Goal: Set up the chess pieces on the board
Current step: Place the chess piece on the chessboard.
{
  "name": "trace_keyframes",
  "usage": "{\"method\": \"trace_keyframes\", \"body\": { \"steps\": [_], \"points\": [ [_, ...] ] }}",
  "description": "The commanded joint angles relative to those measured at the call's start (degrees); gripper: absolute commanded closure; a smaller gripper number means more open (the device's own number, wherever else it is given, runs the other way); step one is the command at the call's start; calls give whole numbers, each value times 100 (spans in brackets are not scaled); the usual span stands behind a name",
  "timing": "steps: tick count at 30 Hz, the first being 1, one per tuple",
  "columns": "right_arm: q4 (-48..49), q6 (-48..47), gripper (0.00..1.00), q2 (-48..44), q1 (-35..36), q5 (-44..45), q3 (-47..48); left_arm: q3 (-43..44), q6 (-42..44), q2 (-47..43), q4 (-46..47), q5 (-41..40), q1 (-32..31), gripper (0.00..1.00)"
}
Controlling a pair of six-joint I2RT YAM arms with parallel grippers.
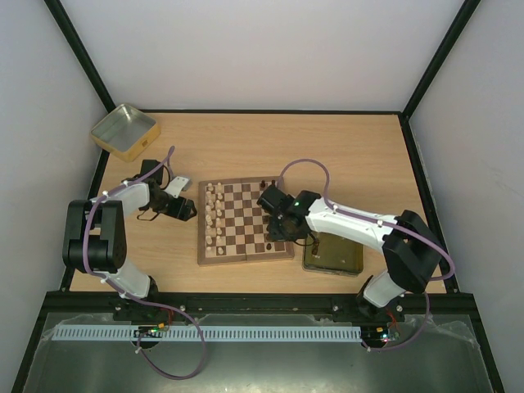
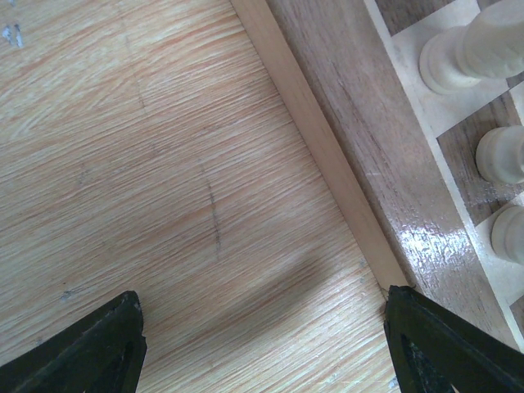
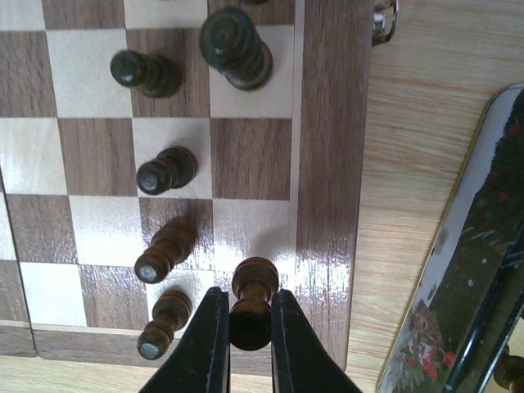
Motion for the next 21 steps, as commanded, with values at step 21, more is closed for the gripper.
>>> {"method": "trace_keyframes", "body": {
  "steps": [21],
  "points": [
    [0, 214, 96, -132, 279, -54, -298, 22, 7, 77, -82, 4, 12, 20]
  ]
}}
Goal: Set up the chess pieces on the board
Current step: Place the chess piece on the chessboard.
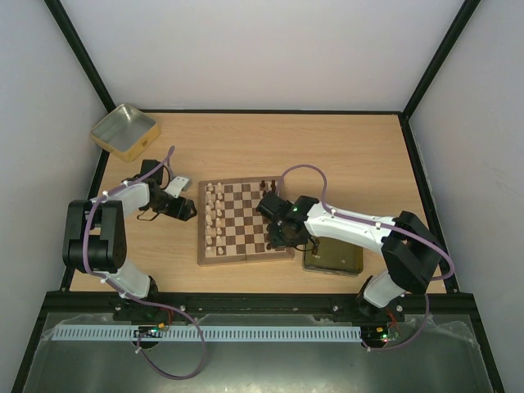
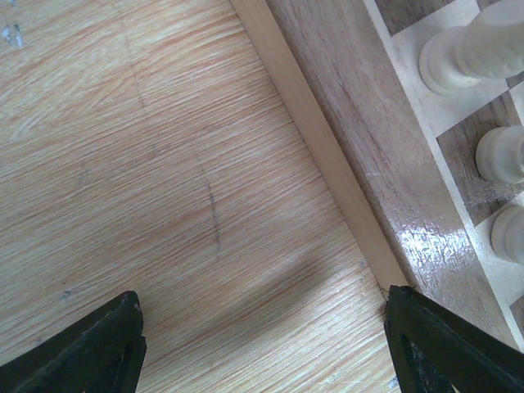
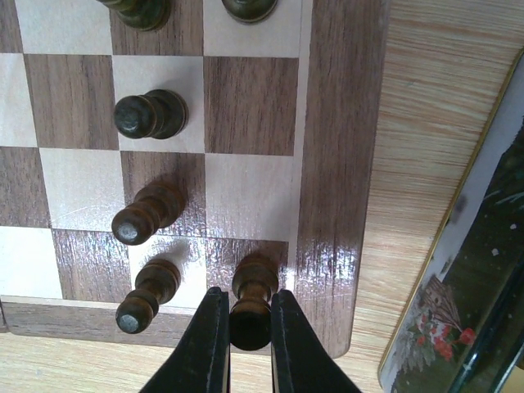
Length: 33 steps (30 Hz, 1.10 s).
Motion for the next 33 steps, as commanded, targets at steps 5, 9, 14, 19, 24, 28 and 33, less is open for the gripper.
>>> {"method": "trace_keyframes", "body": {
  "steps": [5, 9, 14, 19, 24, 28, 33],
  "points": [
    [33, 49, 96, -54, 81, -8, -49, 22, 10, 77, -82, 4, 12, 20],
    [32, 41, 96, -44, 97, -12, -20, 26, 7, 85, -81, 4, 11, 20],
    [24, 29, 90, -9, 103, -4, 17, 23, 9, 85, -82, 13, 1, 20],
    [65, 13, 82, 1, 100, -82, 67, 32, 7, 94, -76, 13, 4, 20],
    [87, -1, 71, -51, 99, -95, 159, 18, 7, 94, -82, 10, 4, 20],
    [96, 21, 70, -99, 98, -127, 236, 18, 8, 93, -74, 13, 4, 20],
    [-61, 107, 71, -326, 56, 164, 336, 19, 8, 94, -78, 13, -1, 20]
  ]
}}
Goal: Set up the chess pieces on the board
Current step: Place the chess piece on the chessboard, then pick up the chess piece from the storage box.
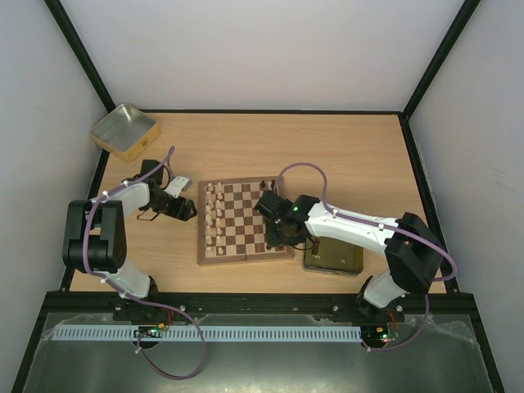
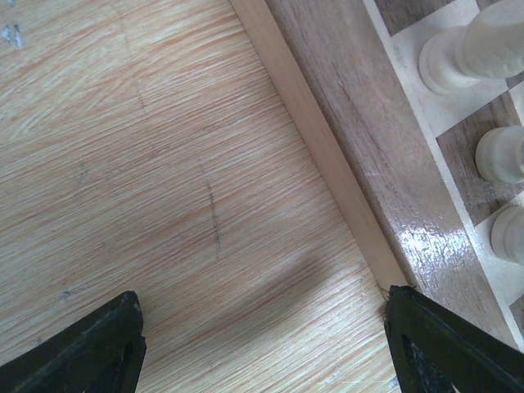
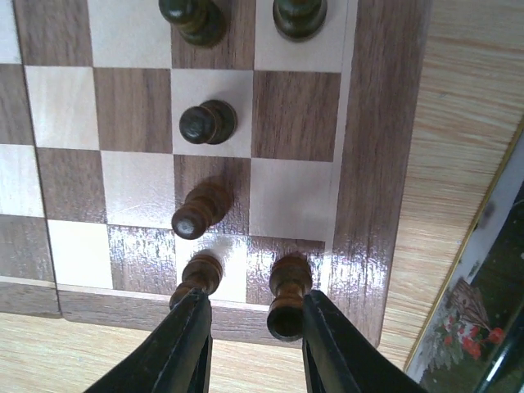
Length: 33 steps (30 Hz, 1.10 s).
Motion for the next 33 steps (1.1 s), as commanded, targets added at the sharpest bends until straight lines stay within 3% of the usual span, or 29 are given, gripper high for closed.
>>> {"method": "trace_keyframes", "body": {
  "steps": [1, 7, 11, 19, 33],
  "points": [
    [-212, 115, 71, -350, -29, 400, 242, 18, 7, 92, -79, 11, 3, 20],
    [-765, 368, 71, -1115, -744, 1214, -91, 9, 19, 59, -82, 19, 3, 20],
    [-940, 365, 70, -1624, -1279, 1224, -570, 1, 15, 51, -82, 18, 4, 20],
    [-504, 298, 71, -1750, -1348, 531, -1355, 20, 10, 100, -81, 12, 4, 20],
    [-94, 103, 71, -1366, -1562, 602, -1602, 22, 10, 136, -82, 2, 4, 20]
  ]
}}
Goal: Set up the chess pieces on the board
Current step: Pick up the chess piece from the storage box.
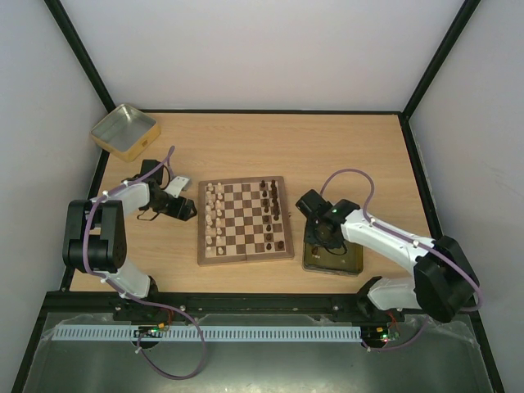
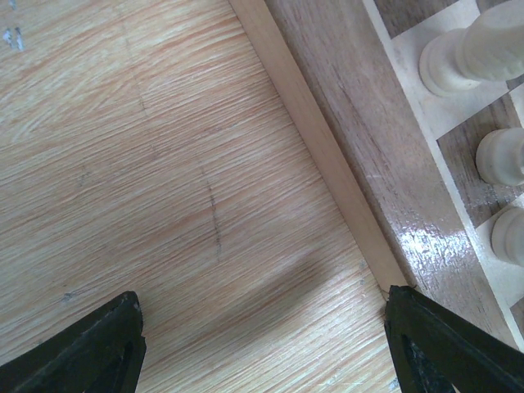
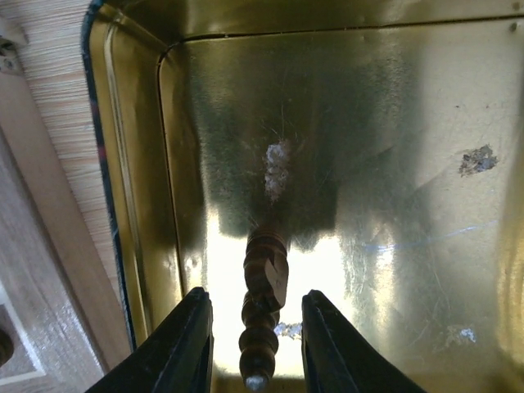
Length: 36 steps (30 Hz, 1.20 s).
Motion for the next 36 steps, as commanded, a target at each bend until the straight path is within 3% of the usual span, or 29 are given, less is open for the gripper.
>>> {"method": "trace_keyframes", "body": {
  "steps": [1, 5, 12, 36],
  "points": [
    [164, -117, 71, 178, -81, 79, -105, 16, 7, 125, -95, 0, 4, 20],
    [289, -140, 77, 225, -133, 8, -233, 21, 10, 138, -95, 2, 4, 20],
    [314, -196, 98, 225, -187, 27, -294, 35, 9, 178, -95, 2, -22, 19],
    [-192, -418, 98, 298, -250, 909, 385, 11, 7, 109, -95, -15, -23, 19]
  ]
}}
